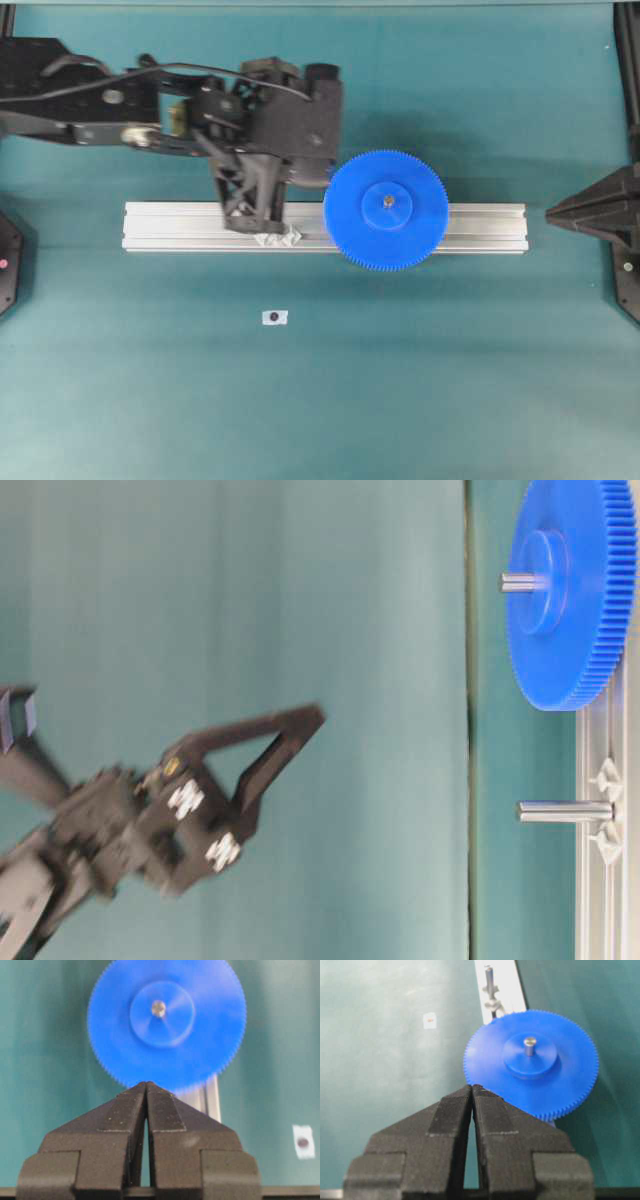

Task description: Insert the large gear onto the shaft.

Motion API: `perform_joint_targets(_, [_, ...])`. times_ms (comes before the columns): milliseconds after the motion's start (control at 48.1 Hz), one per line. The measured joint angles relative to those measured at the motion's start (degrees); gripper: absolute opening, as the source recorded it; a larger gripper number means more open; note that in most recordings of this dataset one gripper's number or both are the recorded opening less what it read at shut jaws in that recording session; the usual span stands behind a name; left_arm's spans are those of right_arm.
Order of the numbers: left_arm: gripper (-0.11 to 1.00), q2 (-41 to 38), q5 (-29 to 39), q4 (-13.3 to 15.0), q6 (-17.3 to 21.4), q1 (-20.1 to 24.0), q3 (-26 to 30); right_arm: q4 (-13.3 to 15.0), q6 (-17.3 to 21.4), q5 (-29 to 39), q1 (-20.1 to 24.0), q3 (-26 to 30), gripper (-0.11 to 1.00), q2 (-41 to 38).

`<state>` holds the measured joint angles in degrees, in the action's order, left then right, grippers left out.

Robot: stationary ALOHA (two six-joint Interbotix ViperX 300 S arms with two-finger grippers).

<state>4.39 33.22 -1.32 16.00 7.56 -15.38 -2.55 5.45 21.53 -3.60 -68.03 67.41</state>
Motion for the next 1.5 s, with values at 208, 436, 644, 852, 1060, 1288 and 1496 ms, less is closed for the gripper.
perform_joint_targets(208, [0.01,3.25,-1.93,0.0,-1.05,-1.67,-3.34,0.09,0.0,0.0,-1.14,-0.62,0.12,0.18])
perform_joint_targets(436, [0.01,6.33,-2.9,0.0,-5.8,-2.2,-6.15,0.09,0.0,0.0,-1.85,-0.79,0.12,0.26])
perform_joint_targets(644, [0.01,10.72,-6.86,0.0,-8.09,-2.46,-10.46,0.09,0.0,0.09,-1.93,-0.79,0.12,0.62])
perform_joint_targets(852, [0.01,14.24,-13.01,0.0,-8.35,-3.25,-15.29,0.09,0.0,0.0,-2.02,-0.79,0.12,1.05])
perform_joint_targets(1060, [0.01,16.44,-20.48,0.0,-8.53,-3.34,-19.69,0.09,0.0,0.0,-2.02,-0.88,0.12,1.05])
perform_joint_targets(1288, [0.01,16.52,-21.45,0.0,-9.67,-3.69,-21.45,0.0,0.0,0.09,-2.02,-1.49,0.12,1.05])
perform_joint_targets(1496, [0.01,16.52,-21.45,0.0,-9.67,-3.69,-21.8,0.09,0.0,0.0,-2.02,-1.85,0.12,1.05])
